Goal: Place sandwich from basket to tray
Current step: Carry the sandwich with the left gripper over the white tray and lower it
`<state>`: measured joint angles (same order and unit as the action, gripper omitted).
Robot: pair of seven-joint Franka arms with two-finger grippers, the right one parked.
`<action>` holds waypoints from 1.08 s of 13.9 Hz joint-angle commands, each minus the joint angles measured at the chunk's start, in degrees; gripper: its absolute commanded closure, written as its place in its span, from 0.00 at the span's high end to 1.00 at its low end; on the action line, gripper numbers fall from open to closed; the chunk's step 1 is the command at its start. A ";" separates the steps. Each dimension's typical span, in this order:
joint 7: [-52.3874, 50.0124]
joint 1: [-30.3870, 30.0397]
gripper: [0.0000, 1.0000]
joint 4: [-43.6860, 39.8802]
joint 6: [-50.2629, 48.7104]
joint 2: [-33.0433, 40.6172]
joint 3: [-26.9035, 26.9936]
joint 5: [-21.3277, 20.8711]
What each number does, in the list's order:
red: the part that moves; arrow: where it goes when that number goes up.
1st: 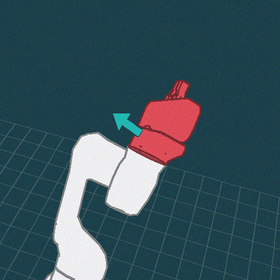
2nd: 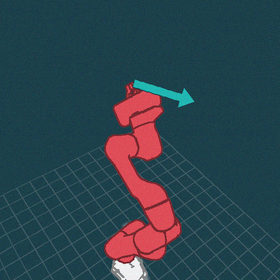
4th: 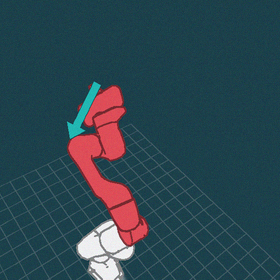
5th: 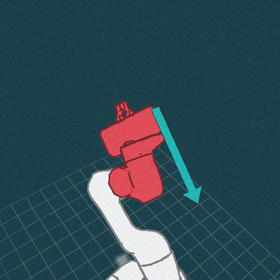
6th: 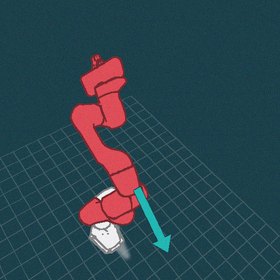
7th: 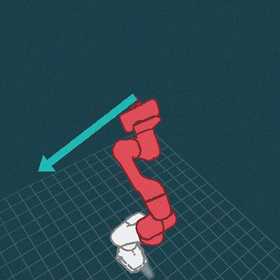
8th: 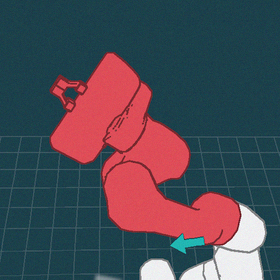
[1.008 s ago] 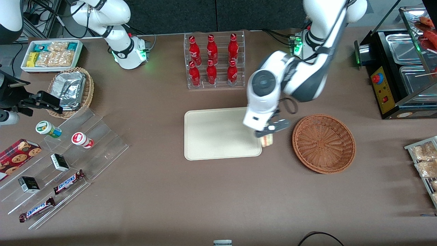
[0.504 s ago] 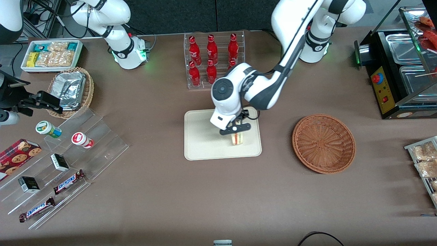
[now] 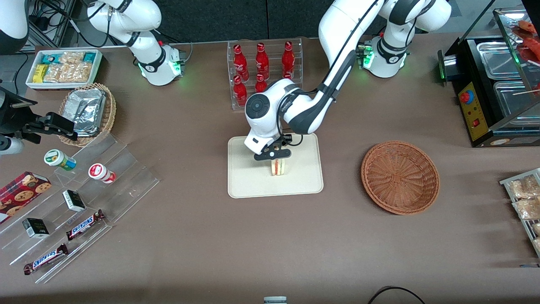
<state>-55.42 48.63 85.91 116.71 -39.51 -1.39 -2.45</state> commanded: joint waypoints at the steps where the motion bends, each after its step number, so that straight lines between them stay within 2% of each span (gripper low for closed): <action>1: -0.04 1.72 0.14 -1.97 0.53 -1.71 0.86 -0.10; 2: -0.04 1.99 0.62 -1.97 0.71 -2.06 0.86 -0.10; 3: 0.49 2.08 0.99 -1.97 0.72 -2.06 0.95 -0.18; 6: 0.14 1.91 1.00 -2.15 0.10 -0.93 1.04 -0.10; 9: -0.47 0.77 1.00 -2.15 -4.18 4.24 1.74 0.17; 15: 0.39 -9.68 1.00 -1.62 -19.56 17.52 2.09 0.17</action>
<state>-55.80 41.83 82.21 100.87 -26.70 1.19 -2.47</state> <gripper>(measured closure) 0.000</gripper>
